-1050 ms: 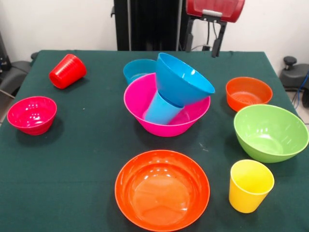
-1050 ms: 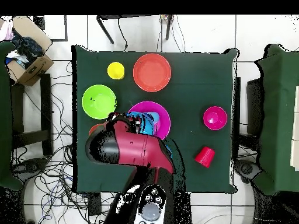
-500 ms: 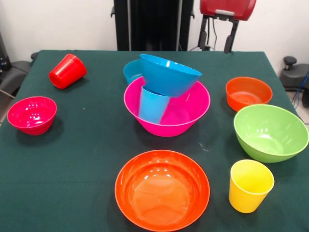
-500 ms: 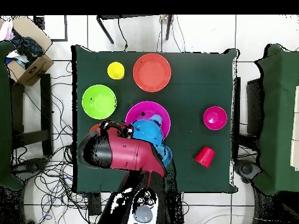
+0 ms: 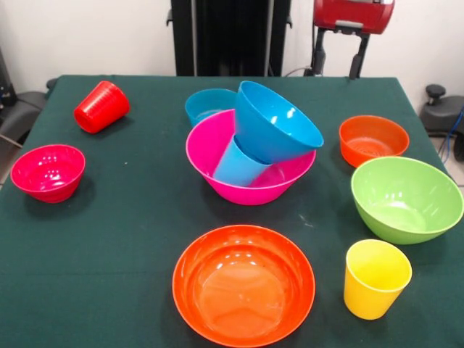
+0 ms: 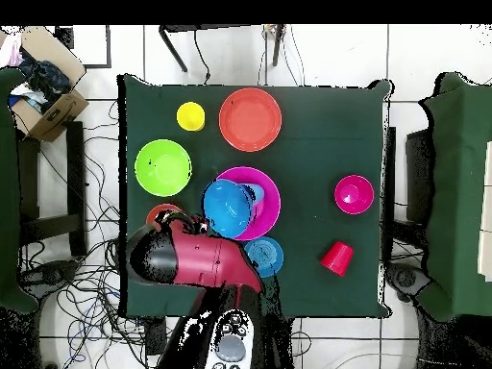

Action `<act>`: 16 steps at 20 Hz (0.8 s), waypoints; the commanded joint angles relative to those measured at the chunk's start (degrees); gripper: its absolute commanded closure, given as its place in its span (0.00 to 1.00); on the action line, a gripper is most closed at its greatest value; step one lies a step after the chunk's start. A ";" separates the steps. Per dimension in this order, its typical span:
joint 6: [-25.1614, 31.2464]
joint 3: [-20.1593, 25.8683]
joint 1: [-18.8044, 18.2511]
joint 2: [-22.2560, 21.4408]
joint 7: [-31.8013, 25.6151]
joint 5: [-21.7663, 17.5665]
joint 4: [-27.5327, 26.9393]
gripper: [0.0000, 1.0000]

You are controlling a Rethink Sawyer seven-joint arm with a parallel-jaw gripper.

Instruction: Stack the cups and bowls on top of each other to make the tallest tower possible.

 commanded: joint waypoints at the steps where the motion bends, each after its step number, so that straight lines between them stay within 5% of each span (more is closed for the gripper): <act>1: -4.09 7.72 -0.85 4.02 9.68 0.90 5.31 0.00; 10: -11.64 11.84 -5.69 7.11 7.68 -2.37 7.83 0.00; 16: -18.14 11.98 -7.61 14.06 6.52 -4.85 4.73 0.00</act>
